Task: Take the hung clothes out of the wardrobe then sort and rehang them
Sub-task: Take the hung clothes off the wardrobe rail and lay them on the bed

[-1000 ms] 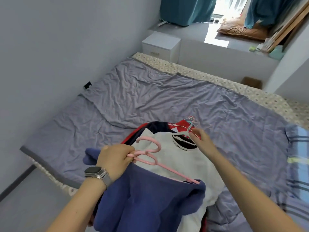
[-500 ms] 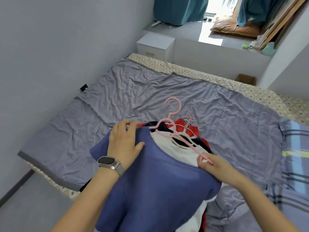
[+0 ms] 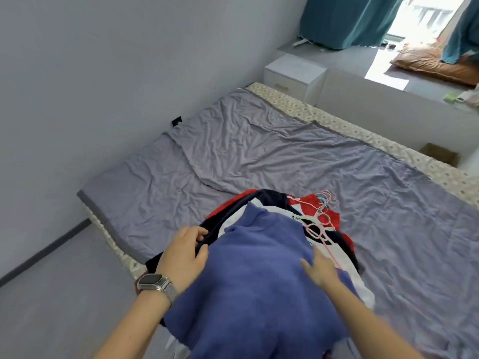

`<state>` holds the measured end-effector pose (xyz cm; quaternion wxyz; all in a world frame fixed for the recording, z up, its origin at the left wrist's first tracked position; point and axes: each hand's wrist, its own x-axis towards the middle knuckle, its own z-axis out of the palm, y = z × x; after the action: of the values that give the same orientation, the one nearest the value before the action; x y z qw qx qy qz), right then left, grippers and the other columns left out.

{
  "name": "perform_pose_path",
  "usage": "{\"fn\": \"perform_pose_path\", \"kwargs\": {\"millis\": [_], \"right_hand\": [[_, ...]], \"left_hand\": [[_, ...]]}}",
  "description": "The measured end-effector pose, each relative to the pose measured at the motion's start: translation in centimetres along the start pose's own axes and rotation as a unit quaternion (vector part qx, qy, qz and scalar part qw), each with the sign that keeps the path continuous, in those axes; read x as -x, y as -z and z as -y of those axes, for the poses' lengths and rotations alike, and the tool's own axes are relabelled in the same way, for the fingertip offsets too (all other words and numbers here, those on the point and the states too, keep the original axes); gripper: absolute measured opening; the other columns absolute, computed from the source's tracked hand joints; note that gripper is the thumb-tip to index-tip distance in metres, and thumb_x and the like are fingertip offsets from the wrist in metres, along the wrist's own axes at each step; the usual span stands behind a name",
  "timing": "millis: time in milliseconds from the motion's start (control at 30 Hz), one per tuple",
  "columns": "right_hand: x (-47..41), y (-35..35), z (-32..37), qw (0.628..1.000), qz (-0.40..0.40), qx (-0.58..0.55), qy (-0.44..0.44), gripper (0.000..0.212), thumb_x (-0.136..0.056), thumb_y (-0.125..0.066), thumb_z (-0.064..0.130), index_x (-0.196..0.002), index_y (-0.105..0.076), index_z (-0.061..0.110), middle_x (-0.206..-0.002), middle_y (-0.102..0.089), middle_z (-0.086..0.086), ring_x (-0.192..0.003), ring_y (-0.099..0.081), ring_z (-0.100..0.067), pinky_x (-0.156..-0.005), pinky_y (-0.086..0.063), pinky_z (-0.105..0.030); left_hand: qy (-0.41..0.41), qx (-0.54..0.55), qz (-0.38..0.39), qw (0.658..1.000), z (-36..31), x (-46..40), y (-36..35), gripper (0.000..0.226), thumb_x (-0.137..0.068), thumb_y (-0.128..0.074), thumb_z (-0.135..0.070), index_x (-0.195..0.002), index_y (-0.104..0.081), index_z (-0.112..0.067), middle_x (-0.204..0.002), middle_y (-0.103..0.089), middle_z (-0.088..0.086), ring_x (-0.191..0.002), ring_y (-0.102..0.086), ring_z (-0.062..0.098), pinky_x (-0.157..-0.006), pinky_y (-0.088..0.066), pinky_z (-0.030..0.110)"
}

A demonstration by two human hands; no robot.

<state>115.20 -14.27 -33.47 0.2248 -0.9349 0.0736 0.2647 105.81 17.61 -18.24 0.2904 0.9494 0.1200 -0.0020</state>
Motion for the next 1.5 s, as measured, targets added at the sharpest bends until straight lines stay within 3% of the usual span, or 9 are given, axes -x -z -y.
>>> {"fn": "perform_pose_path", "kwargs": {"millis": [233,400,533,633,800,1033,1300,1433,1500], "right_hand": [[11.7,-10.3,10.7,0.949,0.229,0.059,0.207,0.068,-0.098,-0.046,0.03,-0.153,-0.009,0.012,-0.159,-0.017,-0.005,-0.146,-0.017,-0.021,-0.117,-0.015,-0.027],[19.0,-12.7,18.0,0.917,0.245,0.095,0.3,0.061,-0.097,-0.046,0.021,-0.151,-0.019,0.011,-0.157,-0.024,-0.007,-0.144,-0.023,-0.024,-0.116,-0.02,-0.029],[26.6,-14.9,24.3,0.888,0.219,0.128,0.385,0.052,-0.091,-0.05,0.013,-0.141,-0.04,0.01,-0.133,-0.055,-0.016,-0.123,-0.049,-0.032,-0.1,-0.034,-0.03],[33.7,-18.9,28.2,0.849,0.241,0.167,0.44,0.054,-0.088,-0.054,0.016,-0.14,-0.043,0.011,-0.134,-0.055,-0.016,-0.123,-0.051,-0.029,-0.101,-0.036,-0.028],[49.0,-27.4,33.3,0.744,0.302,0.211,0.557,0.049,-0.095,-0.052,0.023,-0.142,-0.04,0.01,-0.146,-0.044,-0.009,-0.135,-0.04,-0.021,-0.108,-0.026,-0.023],[69.0,-38.4,37.2,0.58,0.369,0.245,0.683,0.043,-0.097,-0.05,0.03,-0.137,-0.045,0.014,-0.14,-0.05,-0.005,-0.126,-0.048,-0.021,-0.097,-0.034,-0.021],[85.4,-50.2,40.7,0.43,0.442,0.293,0.73,0.044,-0.096,-0.051,0.024,-0.138,-0.044,0.012,-0.14,-0.05,-0.004,-0.128,-0.047,-0.021,-0.1,-0.034,-0.022],[93.0,-55.2,43.7,0.382,0.484,0.285,0.734,0.04,-0.094,-0.057,0.021,-0.133,-0.049,0.014,-0.125,-0.058,-0.005,-0.119,-0.055,-0.019,-0.091,-0.035,-0.014],[96.9,-57.6,44.9,0.364,0.513,0.276,0.727,0.038,-0.093,-0.059,0.02,-0.13,-0.051,0.015,-0.114,-0.058,-0.001,-0.113,-0.057,-0.018,-0.096,-0.041,-0.021]], "left_hand": [[0.047,0.022,-0.04,0.998,4.0,5.8,2.1,0.022,-0.086,-0.056,-0.017,-0.106,-0.06,-0.023,-0.099,-0.052,-0.01,-0.086,-0.055,0.007,-0.083,-0.048,0.028],[0.066,0.019,-0.077,0.995,8.5,13.4,5.5,0.019,-0.085,-0.058,-0.011,-0.101,-0.063,-0.018,-0.095,-0.052,-0.004,-0.084,-0.053,0.009,-0.082,-0.045,0.026],[0.173,-0.004,-0.082,0.982,13.9,24.1,9.2,0.023,-0.088,-0.054,-0.019,-0.11,-0.059,-0.02,-0.109,-0.056,0.0,-0.099,-0.057,0.016,-0.086,-0.046,0.029],[0.27,-0.004,-0.121,0.955,17.8,34.9,12.2,0.025,-0.09,-0.053,-0.019,-0.115,-0.057,-0.019,-0.113,-0.056,-0.001,-0.104,-0.056,0.014,-0.087,-0.043,0.024],[0.431,-0.004,-0.231,0.872,23.9,55.2,16.6,0.025,-0.086,-0.056,-0.016,-0.111,-0.06,-0.016,-0.109,-0.061,0.002,-0.099,-0.06,0.019,-0.087,-0.045,0.028],[0.624,-0.009,-0.365,0.691,26.2,80.1,19.3,0.024,-0.088,-0.054,-0.02,-0.111,-0.059,-0.018,-0.102,-0.06,0.0,-0.091,-0.059,0.018,-0.077,-0.045,0.027],[0.696,0.009,-0.428,0.576,28.5,92.0,20.2,0.027,-0.089,-0.049,-0.02,-0.114,-0.058,-0.019,-0.1,-0.059,-0.003,-0.095,-0.059,0.016,-0.076,-0.042,0.023],[0.709,0.022,-0.474,0.521,29.9,95.4,23.4,0.027,-0.089,-0.051,-0.016,-0.114,-0.058,-0.02,-0.095,-0.056,-0.007,-0.088,-0.058,0.01,-0.077,-0.043,0.019],[0.705,0.021,-0.511,0.492,30.5,97.2,24.5,0.026,-0.088,-0.053,-0.016,-0.112,-0.058,-0.022,-0.092,-0.056,-0.009,-0.084,-0.059,0.01,-0.081,-0.049,0.026]]}}
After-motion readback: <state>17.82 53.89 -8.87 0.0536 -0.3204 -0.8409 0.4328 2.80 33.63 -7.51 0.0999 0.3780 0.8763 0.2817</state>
